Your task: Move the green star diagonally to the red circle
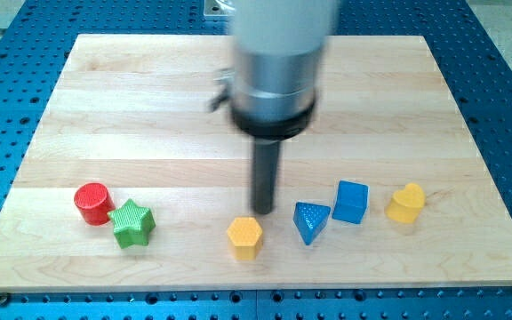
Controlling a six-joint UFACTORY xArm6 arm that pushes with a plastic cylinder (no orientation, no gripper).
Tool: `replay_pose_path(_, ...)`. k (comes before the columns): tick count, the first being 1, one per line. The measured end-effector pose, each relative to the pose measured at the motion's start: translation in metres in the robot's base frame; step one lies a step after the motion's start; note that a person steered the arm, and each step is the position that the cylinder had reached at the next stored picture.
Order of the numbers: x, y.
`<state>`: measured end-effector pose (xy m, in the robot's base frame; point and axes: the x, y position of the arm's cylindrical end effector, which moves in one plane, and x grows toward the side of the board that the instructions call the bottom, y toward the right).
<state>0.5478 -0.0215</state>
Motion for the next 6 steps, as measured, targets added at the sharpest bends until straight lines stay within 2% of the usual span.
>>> replay_pose_path(1, 0.037, -0.066)
replay_pose_path(2, 0.027, -0.092)
replay_pose_path(3, 0.07, -0.125)
replay_pose_path(5, -0.083, -0.137)
replay_pose_path(6, -0.13, -0.15)
